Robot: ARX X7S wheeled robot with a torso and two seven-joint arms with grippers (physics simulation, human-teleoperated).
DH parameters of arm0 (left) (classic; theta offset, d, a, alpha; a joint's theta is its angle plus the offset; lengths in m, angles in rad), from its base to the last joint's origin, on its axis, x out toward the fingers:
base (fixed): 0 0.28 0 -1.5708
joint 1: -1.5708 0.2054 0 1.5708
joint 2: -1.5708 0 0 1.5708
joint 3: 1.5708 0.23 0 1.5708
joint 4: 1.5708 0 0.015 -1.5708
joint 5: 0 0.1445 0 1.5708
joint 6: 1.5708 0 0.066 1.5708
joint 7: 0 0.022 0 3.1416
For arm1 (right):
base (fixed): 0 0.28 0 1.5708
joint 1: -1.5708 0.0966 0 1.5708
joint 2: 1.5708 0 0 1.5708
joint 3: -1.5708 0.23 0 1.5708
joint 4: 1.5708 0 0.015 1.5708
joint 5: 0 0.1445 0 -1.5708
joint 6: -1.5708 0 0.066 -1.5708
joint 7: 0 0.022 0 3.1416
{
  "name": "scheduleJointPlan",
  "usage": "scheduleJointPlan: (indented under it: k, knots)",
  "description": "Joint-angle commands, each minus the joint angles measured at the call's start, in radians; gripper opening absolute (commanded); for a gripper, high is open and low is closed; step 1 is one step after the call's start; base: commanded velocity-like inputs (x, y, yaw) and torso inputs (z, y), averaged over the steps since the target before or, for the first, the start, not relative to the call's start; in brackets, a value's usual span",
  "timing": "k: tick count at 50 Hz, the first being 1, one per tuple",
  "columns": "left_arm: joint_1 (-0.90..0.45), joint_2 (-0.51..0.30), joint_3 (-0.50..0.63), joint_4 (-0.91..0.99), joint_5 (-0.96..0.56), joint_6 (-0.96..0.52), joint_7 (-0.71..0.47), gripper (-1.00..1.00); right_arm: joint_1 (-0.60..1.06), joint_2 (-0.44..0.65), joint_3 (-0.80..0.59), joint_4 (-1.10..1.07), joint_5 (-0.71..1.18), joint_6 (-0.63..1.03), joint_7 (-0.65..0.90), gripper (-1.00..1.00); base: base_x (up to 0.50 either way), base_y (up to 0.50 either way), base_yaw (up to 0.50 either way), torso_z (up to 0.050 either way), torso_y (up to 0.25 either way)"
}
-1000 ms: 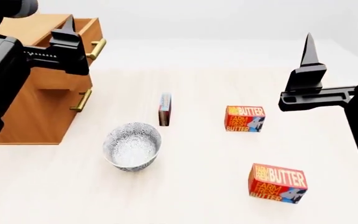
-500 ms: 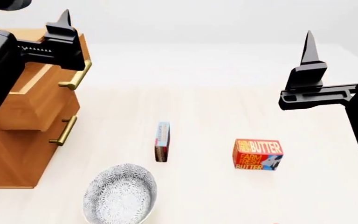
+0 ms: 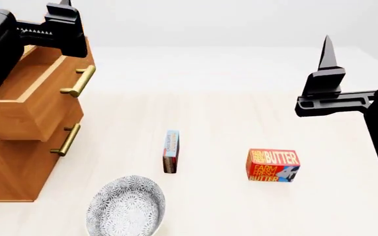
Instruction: Put the chocolate pudding in the top drawer of the cabinet and close it.
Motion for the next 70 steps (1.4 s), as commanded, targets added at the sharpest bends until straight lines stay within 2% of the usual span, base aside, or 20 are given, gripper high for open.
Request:
scheduleJointPlan:
  k: [1,13,26,37,52,57,66,70]
  knots:
    - [-0.102,0.006,0.137,-0.202,0.146,0.056,0.072,1.00,-0.054,0.004,-0.012,-0.004,-0.083,-0.039,-0.058,1.00,0.00,0.00,0.00,0.000,0.000]
    - [-0.181,0.035,0.344,-0.528,0.351,0.176,0.217,1.00,-0.062,0.010,-0.033,0.000,-0.097,-0.049,-0.054,1.00,0.00,0.00,0.00,0.000,0.000]
    - [-0.228,0.092,0.453,-0.846,0.464,0.276,0.330,1.00,-0.055,0.004,-0.075,0.011,-0.115,-0.054,-0.050,1.00,0.00,0.00,0.00,0.000,0.000]
    - [-0.271,0.130,0.492,-1.041,0.527,0.345,0.374,1.00,-0.059,0.006,-0.095,0.020,-0.130,-0.067,-0.054,1.00,0.00,0.00,0.00,0.000,0.000]
    - [-0.298,0.161,0.520,-1.215,0.562,0.394,0.434,1.00,-0.083,0.008,-0.115,0.030,-0.156,-0.096,-0.074,1.00,0.00,0.00,0.00,0.000,0.000]
    - [-0.389,0.230,0.536,-1.502,0.609,0.483,0.504,1.00,-0.100,0.007,-0.126,0.039,-0.186,-0.115,-0.094,1.00,0.00,0.00,0.00,0.000,0.000]
    - [-0.485,0.297,0.569,-1.769,0.663,0.559,0.590,1.00,-0.111,0.011,-0.137,0.042,-0.202,-0.130,-0.102,1.00,0.00,0.00,0.00,0.000,0.000]
    - [-0.499,0.306,0.562,-1.803,0.686,0.549,0.605,1.00,-0.119,0.012,-0.146,0.046,-0.221,-0.142,-0.113,1.00,0.00,0.00,0.00,0.000,0.000]
